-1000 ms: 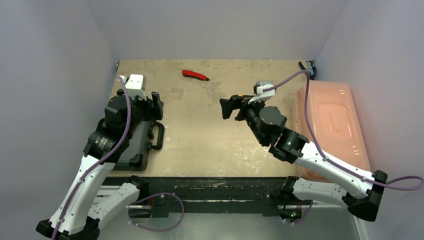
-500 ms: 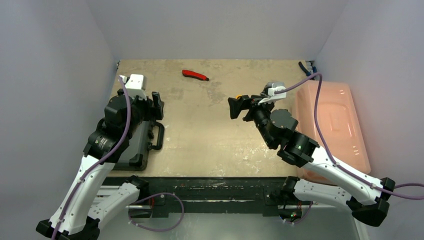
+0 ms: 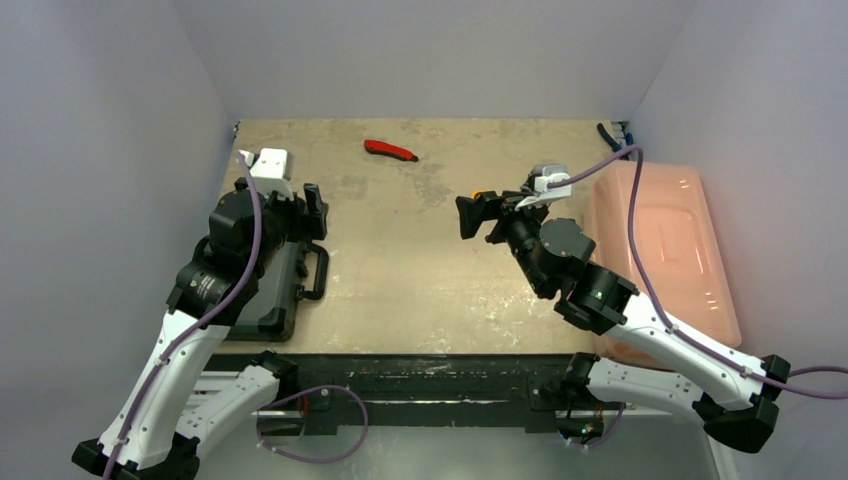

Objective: Pack up texas hold em set

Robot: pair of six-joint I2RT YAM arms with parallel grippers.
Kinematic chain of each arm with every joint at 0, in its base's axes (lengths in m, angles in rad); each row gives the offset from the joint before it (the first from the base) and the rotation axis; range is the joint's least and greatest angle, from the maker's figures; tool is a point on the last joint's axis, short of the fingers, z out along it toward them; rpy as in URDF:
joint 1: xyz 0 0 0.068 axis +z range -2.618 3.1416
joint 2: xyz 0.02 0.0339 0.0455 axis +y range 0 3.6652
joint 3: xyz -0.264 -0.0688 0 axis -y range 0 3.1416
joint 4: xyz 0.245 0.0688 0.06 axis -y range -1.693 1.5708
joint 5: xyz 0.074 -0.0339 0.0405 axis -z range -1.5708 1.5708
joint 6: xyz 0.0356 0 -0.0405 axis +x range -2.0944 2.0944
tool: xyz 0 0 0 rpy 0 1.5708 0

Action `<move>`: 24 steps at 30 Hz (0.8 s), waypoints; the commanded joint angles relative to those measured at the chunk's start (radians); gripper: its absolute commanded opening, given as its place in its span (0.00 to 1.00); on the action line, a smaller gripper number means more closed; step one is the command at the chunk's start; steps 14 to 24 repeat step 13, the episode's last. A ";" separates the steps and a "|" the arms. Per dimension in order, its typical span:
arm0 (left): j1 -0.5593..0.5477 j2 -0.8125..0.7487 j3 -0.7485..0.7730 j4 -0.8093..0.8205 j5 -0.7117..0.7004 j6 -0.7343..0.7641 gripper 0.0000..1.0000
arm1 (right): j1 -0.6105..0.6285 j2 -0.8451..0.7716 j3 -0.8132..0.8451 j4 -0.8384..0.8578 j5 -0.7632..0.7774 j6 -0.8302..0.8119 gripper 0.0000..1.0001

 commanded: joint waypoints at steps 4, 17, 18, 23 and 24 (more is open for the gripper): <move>0.007 -0.007 -0.001 0.044 0.010 0.020 0.80 | 0.002 0.001 0.014 0.004 -0.017 -0.006 0.99; 0.007 -0.010 -0.001 0.045 0.011 0.021 0.79 | 0.002 0.023 0.030 -0.010 -0.018 0.005 0.99; 0.007 -0.010 -0.001 0.045 0.011 0.021 0.79 | 0.002 0.023 0.030 -0.010 -0.018 0.005 0.99; 0.007 -0.010 -0.001 0.045 0.011 0.021 0.79 | 0.002 0.023 0.030 -0.010 -0.018 0.005 0.99; 0.007 -0.010 -0.001 0.045 0.011 0.021 0.79 | 0.002 0.023 0.030 -0.010 -0.018 0.005 0.99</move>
